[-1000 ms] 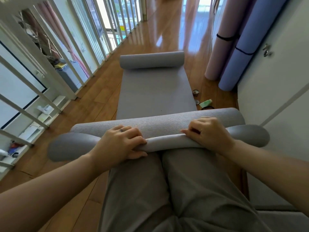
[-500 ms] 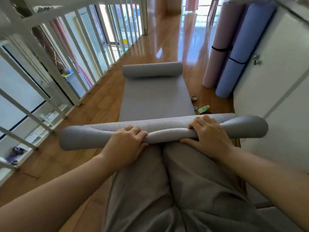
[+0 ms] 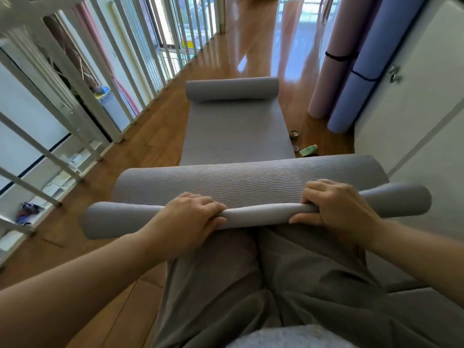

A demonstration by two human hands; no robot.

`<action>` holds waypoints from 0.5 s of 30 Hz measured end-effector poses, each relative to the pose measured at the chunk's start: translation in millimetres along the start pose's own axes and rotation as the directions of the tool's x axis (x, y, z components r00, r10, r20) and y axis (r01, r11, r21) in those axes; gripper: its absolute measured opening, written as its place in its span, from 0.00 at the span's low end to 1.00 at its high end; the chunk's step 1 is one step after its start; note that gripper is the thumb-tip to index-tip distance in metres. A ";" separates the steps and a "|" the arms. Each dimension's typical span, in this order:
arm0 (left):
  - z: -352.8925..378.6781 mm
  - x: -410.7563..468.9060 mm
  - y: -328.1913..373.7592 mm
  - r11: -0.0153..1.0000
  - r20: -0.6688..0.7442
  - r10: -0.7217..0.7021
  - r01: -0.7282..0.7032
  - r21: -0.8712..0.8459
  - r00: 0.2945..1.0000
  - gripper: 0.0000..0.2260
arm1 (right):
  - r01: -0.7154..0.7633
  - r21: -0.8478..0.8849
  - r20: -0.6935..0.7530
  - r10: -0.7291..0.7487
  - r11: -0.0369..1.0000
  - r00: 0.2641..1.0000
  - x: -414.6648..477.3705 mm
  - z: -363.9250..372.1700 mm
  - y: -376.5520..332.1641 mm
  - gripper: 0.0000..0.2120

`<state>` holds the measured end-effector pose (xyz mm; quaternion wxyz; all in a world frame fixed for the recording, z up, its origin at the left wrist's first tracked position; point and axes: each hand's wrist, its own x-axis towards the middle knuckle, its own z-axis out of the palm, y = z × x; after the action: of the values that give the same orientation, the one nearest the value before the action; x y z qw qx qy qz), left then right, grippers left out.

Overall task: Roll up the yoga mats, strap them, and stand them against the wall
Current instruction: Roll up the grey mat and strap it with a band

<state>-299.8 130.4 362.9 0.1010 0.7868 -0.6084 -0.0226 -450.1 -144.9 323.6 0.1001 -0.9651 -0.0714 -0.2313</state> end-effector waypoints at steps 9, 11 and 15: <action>21.6 21.8 -41.9 0.957 0.025 -0.056 0.061 -0.282 0.998 0.29 | -0.310 0.307 0.239 0.242 0.900 0.940 23.2 8.0 18.5 0.23; 22.1 28.2 -49.8 0.963 0.071 -0.082 0.098 -0.252 0.994 0.32 | -0.350 0.288 0.316 0.256 0.891 0.913 32.2 9.6 27.3 0.23; 19.3 47.3 -57.8 0.964 -0.017 -0.052 0.046 -0.261 0.998 0.18 | -0.379 0.220 0.398 0.272 0.899 0.876 53.4 11.2 44.2 0.24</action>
<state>-235.6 96.2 337.3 0.2104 0.7818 -0.5791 -0.0954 -390.1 -180.3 331.4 0.2641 -0.9634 0.0433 -0.0184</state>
